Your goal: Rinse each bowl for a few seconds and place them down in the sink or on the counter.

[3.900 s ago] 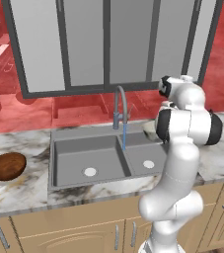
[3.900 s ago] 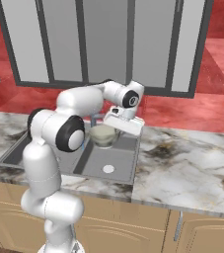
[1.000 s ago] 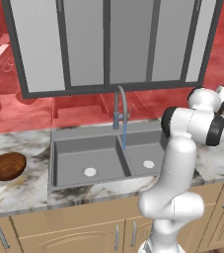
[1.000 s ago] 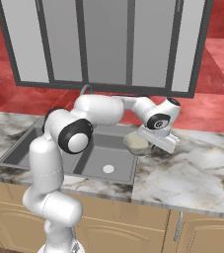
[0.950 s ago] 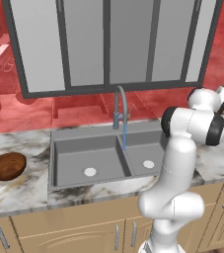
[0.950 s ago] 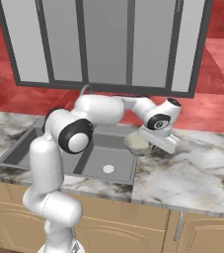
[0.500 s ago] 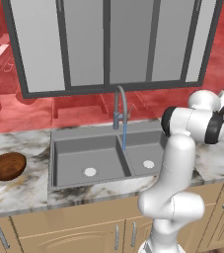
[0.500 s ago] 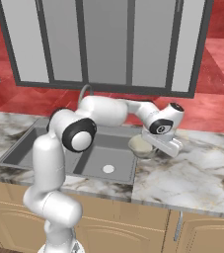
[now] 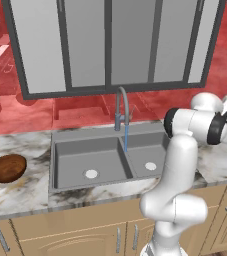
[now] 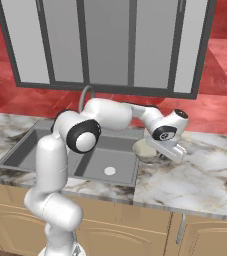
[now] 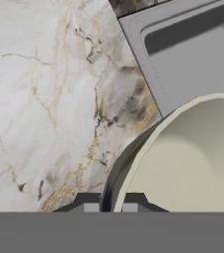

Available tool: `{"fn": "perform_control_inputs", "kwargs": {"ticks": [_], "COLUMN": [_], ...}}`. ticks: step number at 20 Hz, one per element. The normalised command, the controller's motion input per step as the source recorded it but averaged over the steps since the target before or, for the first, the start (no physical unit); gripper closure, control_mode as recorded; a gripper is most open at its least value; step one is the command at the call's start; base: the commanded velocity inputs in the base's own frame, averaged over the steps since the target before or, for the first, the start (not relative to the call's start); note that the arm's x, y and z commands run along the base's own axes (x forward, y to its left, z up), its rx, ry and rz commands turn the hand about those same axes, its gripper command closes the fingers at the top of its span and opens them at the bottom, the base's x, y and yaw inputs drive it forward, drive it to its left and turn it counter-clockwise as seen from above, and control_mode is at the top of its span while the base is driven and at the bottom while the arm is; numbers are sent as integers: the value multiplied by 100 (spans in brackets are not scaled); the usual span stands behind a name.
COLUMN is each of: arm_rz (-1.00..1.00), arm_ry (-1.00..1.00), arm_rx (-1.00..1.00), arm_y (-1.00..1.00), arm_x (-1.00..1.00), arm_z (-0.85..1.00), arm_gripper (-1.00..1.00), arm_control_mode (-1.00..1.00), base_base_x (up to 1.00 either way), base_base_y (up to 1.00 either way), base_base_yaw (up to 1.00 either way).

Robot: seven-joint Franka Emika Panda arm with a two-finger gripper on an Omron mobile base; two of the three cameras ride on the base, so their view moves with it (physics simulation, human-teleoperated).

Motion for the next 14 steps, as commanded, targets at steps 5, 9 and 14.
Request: {"fn": "perform_control_inputs", "kwargs": {"ticks": [5,9,14], "arm_rz": [-1,-2,-2], "arm_ry": [-2,-1,0], "arm_rx": [2,0,1], "arm_y": [-5,-10,-3], "arm_x": [6,12,14], "arm_z": [-23,-22,-23], "arm_gripper": [100,100,100], "arm_control_mode": [-100,-100,-100], "base_base_x": [0,0,0], "base_base_y": [0,0,0], "base_base_yaw": [0,0,0]}}
